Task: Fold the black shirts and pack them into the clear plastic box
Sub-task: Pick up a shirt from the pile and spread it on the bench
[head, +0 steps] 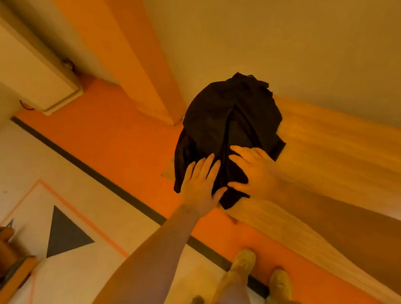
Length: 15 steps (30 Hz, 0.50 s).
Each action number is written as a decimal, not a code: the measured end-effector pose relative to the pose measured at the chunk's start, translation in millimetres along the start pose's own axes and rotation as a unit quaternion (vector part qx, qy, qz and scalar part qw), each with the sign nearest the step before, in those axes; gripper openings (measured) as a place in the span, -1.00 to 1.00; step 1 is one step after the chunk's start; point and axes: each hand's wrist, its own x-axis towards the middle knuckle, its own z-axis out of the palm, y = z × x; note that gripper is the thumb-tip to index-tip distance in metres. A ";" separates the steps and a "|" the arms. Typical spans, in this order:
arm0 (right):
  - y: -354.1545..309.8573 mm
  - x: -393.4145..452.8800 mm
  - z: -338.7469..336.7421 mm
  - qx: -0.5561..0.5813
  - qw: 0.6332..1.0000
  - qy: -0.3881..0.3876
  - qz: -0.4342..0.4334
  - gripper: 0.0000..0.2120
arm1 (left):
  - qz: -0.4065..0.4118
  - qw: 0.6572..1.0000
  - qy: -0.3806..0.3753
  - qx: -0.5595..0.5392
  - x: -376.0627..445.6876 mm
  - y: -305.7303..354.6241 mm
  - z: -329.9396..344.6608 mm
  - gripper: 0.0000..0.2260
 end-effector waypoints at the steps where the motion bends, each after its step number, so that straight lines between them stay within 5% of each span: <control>1: -0.5 -2.5 5.8 -0.006 1.000 -0.015 0.005 -0.31 | -0.009 1.000 -0.009 -0.002 -0.8 3.4 2.9 -0.42; 5: -2.3 -13.1 26.4 0.028 0.999 -0.011 0.025 -0.35 | -0.044 0.999 0.007 0.005 -7.5 14.3 13.0 -0.50; 15: 0.1 -16.2 53.2 0.033 0.982 0.183 -0.002 -0.71 | -0.095 0.991 0.095 -0.015 -12.7 32.8 21.1 -0.66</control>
